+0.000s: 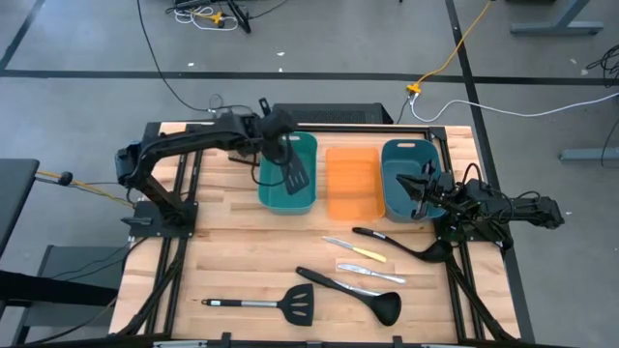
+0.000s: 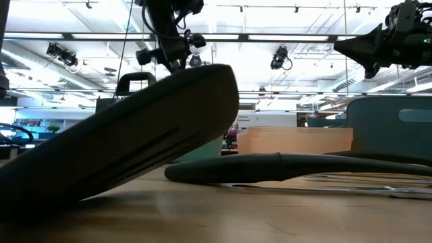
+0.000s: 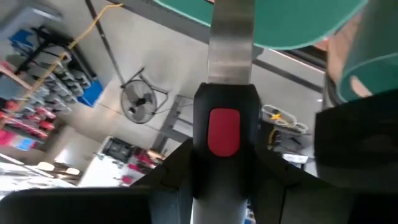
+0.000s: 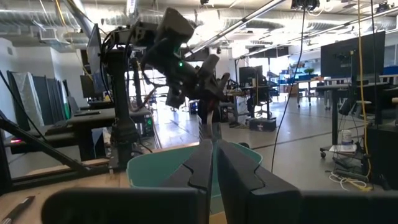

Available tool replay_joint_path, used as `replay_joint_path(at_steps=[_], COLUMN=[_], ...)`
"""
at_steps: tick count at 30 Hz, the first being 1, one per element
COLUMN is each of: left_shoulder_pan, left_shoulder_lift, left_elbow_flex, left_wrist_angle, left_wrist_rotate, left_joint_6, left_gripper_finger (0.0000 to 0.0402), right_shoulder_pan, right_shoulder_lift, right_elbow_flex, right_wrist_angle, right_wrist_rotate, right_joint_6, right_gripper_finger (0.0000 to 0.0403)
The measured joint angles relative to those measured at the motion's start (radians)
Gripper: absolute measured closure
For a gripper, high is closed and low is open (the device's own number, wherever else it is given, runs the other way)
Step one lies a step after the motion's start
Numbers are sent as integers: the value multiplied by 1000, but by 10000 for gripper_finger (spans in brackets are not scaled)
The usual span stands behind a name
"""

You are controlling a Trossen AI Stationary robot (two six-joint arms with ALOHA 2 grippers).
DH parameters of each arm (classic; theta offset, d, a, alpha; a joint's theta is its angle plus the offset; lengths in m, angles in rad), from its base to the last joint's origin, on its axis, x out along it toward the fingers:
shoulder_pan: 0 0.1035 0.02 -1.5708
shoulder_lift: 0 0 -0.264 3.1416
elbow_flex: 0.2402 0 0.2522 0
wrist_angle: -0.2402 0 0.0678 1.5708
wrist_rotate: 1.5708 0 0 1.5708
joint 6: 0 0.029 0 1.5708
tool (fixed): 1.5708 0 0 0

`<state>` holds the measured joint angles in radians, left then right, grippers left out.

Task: Pick & Place Kitchen Items
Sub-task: Put the top black spatula into the green bin

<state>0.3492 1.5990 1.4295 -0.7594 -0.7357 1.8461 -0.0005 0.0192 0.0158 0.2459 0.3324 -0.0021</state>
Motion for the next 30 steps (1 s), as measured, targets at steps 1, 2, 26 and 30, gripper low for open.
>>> replay_joint_path(at_steps=[1,2,26,30], left_shoulder_pan=[0,2,102,113], left_shoulder_lift=[0,0,7,7], left_elbow_flex=[-11,-19,-220,-241], left_wrist_angle=[18,26,237,282], left_wrist_rotate=[6,22,208,229], left_joint_6=[5,7,103,133], left_gripper_finger=[286,286,286,286], right_shoulder_pan=[0,0,0,0], right_shoulder_lift=[0,0,0,0], right_elbow_flex=[0,0,0,0], right_wrist_angle=[0,0,0,0], right_wrist_rotate=[0,0,0,0], right_joint_6=[0,0,0,0], right_gripper_finger=[371,371,371,371])
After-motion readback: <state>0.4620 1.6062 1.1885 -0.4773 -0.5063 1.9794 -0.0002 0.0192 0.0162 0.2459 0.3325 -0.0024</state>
